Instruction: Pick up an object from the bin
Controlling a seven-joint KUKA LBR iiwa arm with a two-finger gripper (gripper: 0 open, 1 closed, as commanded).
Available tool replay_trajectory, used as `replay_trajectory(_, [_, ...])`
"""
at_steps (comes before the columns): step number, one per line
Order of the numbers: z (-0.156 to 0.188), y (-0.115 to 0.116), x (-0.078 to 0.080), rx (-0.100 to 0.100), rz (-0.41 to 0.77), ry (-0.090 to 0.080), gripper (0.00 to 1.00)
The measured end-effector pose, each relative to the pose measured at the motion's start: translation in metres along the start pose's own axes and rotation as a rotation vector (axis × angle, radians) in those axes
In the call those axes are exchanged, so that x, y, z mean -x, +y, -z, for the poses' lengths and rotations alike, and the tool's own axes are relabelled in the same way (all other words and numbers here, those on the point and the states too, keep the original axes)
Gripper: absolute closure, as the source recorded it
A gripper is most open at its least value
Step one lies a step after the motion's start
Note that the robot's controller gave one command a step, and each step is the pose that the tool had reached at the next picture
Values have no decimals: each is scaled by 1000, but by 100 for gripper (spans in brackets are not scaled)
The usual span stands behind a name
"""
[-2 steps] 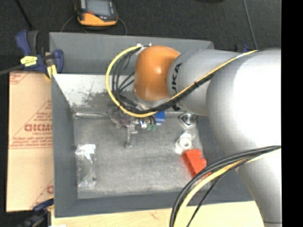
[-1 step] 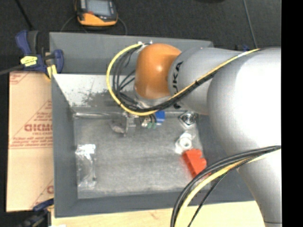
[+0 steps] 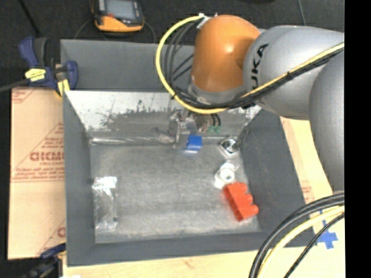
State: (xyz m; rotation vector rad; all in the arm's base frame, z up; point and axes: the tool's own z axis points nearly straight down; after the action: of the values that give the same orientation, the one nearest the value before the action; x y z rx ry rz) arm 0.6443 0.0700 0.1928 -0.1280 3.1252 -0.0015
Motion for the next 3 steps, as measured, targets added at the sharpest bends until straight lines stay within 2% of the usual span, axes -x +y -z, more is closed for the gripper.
replay_trajectory(1, [-12,-7,5,2,-15,6,100])
replay_trajectory(2, [-53,-25,-17,1,-97,14,100])
replay_trajectory(3, [59,-19,-10,2,-112,-1,100])
